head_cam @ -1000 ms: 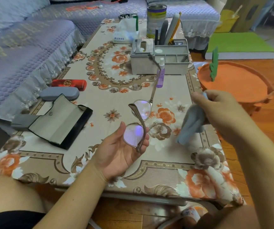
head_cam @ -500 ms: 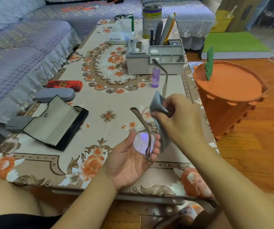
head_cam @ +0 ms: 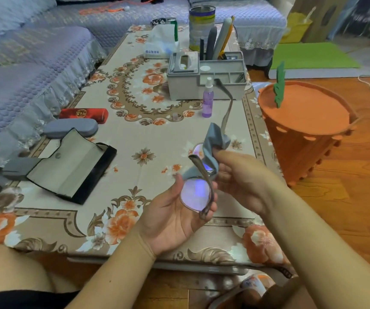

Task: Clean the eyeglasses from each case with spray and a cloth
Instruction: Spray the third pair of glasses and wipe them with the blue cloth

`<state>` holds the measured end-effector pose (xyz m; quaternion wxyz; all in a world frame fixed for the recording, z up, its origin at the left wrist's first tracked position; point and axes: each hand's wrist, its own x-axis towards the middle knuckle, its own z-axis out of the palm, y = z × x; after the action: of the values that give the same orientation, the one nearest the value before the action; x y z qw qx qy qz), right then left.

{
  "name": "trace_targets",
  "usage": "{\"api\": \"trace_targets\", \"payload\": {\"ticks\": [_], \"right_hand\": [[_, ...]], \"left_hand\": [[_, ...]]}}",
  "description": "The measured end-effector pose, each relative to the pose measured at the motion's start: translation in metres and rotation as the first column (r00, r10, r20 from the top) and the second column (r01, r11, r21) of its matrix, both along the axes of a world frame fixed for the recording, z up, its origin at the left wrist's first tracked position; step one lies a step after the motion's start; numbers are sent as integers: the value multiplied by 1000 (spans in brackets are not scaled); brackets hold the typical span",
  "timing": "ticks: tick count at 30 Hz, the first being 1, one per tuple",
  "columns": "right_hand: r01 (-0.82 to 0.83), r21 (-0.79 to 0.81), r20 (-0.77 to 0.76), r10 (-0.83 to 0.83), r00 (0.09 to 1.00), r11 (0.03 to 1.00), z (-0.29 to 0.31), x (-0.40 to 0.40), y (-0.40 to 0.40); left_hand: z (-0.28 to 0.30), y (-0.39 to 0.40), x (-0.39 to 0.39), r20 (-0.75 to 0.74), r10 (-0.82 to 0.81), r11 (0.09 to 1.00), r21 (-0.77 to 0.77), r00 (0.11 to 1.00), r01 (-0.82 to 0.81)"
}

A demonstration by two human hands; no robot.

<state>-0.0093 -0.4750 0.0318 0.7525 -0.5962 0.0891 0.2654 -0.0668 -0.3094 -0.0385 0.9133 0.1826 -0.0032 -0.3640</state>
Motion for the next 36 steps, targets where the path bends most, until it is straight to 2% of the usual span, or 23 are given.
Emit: {"api": "trace_targets", "payload": {"ticks": [2, 6, 8, 11, 15, 19, 22, 25, 28, 30, 32, 36], "right_hand": [[-41, 17, -94, 43, 995, 999, -2, 2, -2], [32, 164, -162, -5, 987, 986, 1, 0, 0], [43, 240, -143, -8, 990, 970, 1, -3, 5], [37, 249, -39, -28, 999, 968, -3, -7, 10], [-103, 324, 70, 85, 994, 940, 1, -7, 7], [-106, 463, 10, 115, 993, 880, 2, -2, 3], [-51, 383, -22, 64, 998, 922, 3, -4, 3], [79, 264, -37, -72, 997, 961, -3, -9, 10], [232, 190, -27, -231, 973, 954, -7, -10, 15], [252, 164, -4, -255, 967, 954, -9, -7, 12], [171, 186, 56, -184, 981, 968, -5, -5, 10], [-61, 391, 84, 31, 996, 918, 1, -3, 2]], "left_hand": [[-1, 0, -1, 31, -19, 996, 85, 999, 16], [-1, 4, -3, 68, -50, 980, 194, 996, 36], [2, 4, -3, 76, -63, 979, 199, 995, 47], [9, 2, -2, 133, -43, 971, 239, 990, 10], [11, 6, -3, 118, 0, 984, 175, 993, -21], [13, 4, -4, 78, -55, 997, 56, 995, 50], [12, 0, -6, 90, -69, 990, 131, 994, 57], [12, -1, -6, 104, -63, 979, 199, 993, 42], [13, -6, -7, 88, -45, 977, 212, 995, 25], [15, -8, -8, 104, -39, 982, 190, 994, 18], [18, -4, -6, 97, -38, 990, 140, 995, 24], [26, 8, 3, 108, -65, 994, 98, 992, 54]]}}
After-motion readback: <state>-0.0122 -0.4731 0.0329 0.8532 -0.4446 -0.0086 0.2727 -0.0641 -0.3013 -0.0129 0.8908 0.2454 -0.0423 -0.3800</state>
